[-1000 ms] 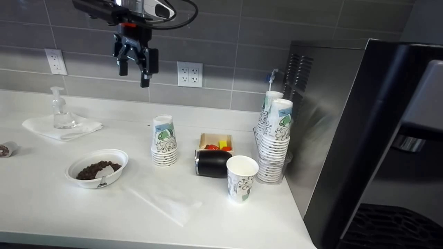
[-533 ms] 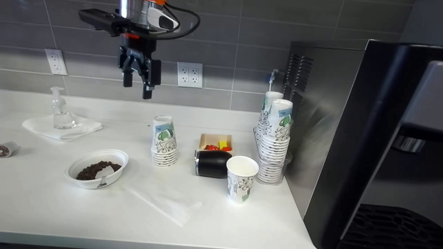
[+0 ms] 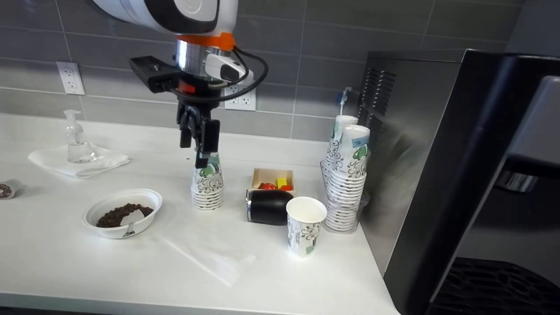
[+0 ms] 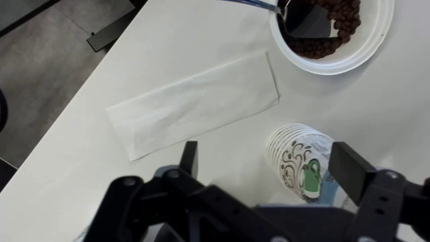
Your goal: Wipe the counter with the tissue paper
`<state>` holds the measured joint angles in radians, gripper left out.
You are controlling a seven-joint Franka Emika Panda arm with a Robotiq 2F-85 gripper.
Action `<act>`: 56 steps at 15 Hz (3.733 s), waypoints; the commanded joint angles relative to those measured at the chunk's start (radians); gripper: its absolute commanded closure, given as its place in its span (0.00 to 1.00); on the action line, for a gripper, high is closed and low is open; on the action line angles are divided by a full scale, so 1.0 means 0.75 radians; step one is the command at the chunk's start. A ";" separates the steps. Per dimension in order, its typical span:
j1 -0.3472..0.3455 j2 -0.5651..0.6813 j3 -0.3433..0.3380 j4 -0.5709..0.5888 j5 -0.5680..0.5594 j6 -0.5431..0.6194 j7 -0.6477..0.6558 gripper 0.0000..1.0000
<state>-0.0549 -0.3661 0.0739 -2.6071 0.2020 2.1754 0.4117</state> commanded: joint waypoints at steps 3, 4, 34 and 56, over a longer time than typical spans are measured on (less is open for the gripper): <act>-0.022 0.159 0.003 -0.101 -0.015 0.257 0.087 0.00; -0.019 0.197 0.005 -0.105 -0.019 0.285 0.102 0.00; 0.148 0.756 -0.144 0.029 -0.030 0.662 0.289 0.98; 0.073 0.821 -0.105 0.130 0.263 0.455 0.061 0.97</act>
<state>-0.0069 0.2307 -0.0236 -2.5271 0.3311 2.4406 0.4888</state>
